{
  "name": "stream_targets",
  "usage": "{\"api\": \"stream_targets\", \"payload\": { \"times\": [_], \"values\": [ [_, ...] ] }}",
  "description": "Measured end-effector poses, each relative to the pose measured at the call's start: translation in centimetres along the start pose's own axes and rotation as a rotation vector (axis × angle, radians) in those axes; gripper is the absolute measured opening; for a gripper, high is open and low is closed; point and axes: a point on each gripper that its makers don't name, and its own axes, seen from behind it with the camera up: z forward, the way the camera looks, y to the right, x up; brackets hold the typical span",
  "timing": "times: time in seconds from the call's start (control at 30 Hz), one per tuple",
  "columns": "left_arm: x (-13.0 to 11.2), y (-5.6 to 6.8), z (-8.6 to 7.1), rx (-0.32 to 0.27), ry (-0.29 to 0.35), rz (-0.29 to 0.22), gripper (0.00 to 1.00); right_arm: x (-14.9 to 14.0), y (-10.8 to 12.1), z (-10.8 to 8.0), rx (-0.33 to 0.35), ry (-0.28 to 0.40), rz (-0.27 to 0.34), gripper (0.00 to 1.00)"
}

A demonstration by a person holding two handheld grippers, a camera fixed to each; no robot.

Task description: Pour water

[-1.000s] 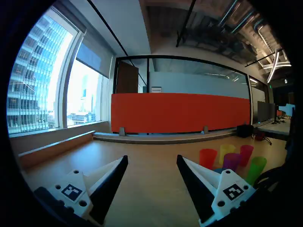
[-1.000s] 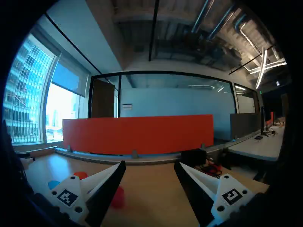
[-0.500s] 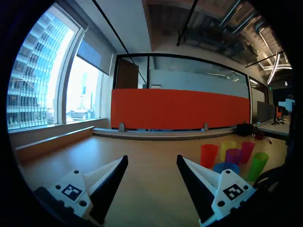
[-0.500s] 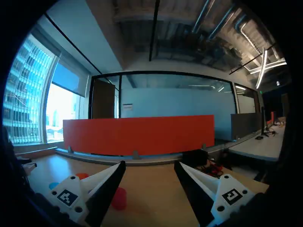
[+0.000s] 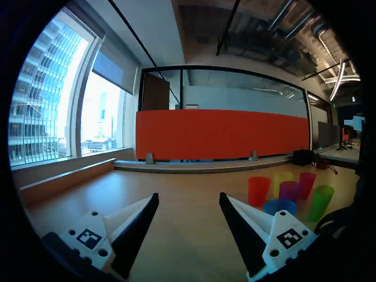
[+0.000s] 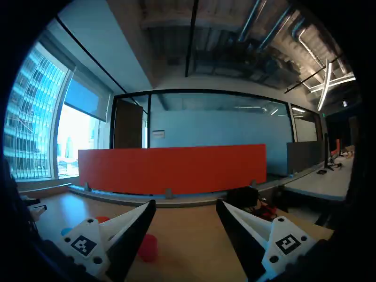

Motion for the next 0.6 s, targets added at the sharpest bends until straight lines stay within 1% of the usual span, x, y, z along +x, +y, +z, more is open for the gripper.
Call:
{"api": "stream_targets", "payload": {
  "times": [0.27,0.6],
  "values": [
    [-0.1,0.1,-0.1,-0.001,0.0,0.003,0.96,-0.2,0.3,0.0,-0.004,0.003,-0.008,0.99],
    [-0.1,0.1,-0.1,-0.001,0.0,0.004,0.96,-0.1,1.2,-0.1,-0.009,0.031,-0.032,0.99]
  ]
}}
